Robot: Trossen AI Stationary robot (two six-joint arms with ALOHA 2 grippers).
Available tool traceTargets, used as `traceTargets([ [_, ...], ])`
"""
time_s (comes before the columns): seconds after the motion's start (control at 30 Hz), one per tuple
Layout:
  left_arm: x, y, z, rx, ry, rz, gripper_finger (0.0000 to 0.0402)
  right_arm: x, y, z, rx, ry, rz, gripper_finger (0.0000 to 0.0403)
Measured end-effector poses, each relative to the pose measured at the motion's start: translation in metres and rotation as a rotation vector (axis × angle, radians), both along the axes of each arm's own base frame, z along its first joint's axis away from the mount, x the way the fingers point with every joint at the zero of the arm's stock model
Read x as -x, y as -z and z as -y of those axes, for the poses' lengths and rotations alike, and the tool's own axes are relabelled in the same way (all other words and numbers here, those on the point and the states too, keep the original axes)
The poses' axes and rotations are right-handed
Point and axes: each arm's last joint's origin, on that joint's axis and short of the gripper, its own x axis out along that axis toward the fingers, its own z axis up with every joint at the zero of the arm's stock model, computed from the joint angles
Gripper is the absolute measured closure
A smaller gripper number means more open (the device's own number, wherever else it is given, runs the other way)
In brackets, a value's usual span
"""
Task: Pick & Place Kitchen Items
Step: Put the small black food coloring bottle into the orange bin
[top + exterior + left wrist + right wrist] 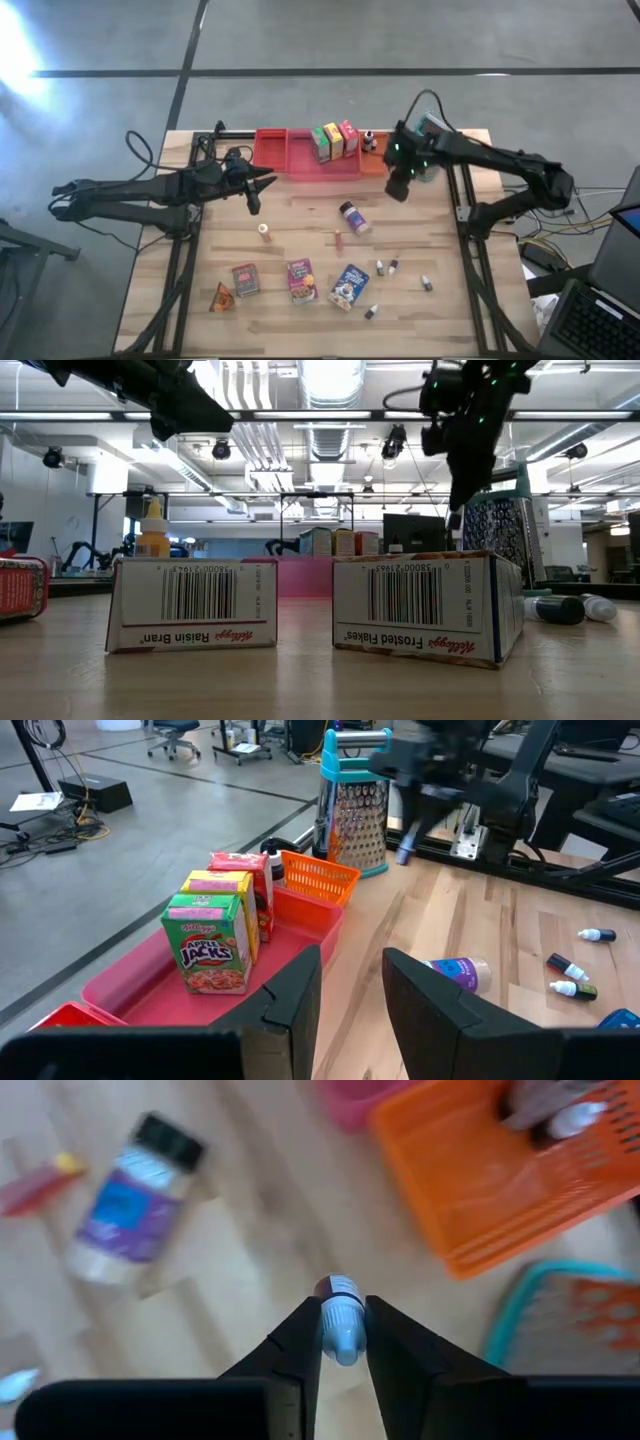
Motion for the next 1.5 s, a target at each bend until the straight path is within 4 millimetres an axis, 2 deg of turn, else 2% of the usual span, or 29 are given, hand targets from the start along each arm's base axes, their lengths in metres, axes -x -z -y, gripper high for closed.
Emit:
traceTargets([
  [0.17,0.0,0.0,0.0,0.0,0.0,0.0,0.0285,-0.011,0.003,0.037,0.008,-0.062,-0.034,0.033],
  [0.37,0.0,0.0,0.0,0.0,0.0,0.0,0.0285,-0.025,0.001,0.083,0.022,-0.115,-0.09,0.0343],
  [0.53,0.0,0.0,0.0,0.0,0.0,0.0,0.0285,-0.031,0.01,0.115,-0.01,-0.124,-0.148,0.0336],
  [0.7,0.0,0.0,0.0,0.0,0.0,0.0,0.0285,-0.035,0.023,0.139,-0.013,-0.145,-0.175,0.0335],
  [0.87,0.0,0.0,0.0,0.0,0.0,0.0,0.0285,-0.033,0.033,0.157,-0.003,-0.152,-0.173,0.0345],
  [1.0,0.0,0.0,0.0,0.0,0.0,0.0,0.0285,-0.032,0.04,0.167,0.008,-0.15,-0.168,0.0338],
  [1.27,0.0,0.0,0.0,0.0,0.0,0.0,0.0285,-0.034,0.068,0.181,-0.024,-0.152,-0.192,0.0338],
  [1.5,0.0,0.0,0.0,0.0,0.0,0.0,0.0285,-0.037,0.073,0.186,0.01,-0.157,-0.168,0.0341],
])
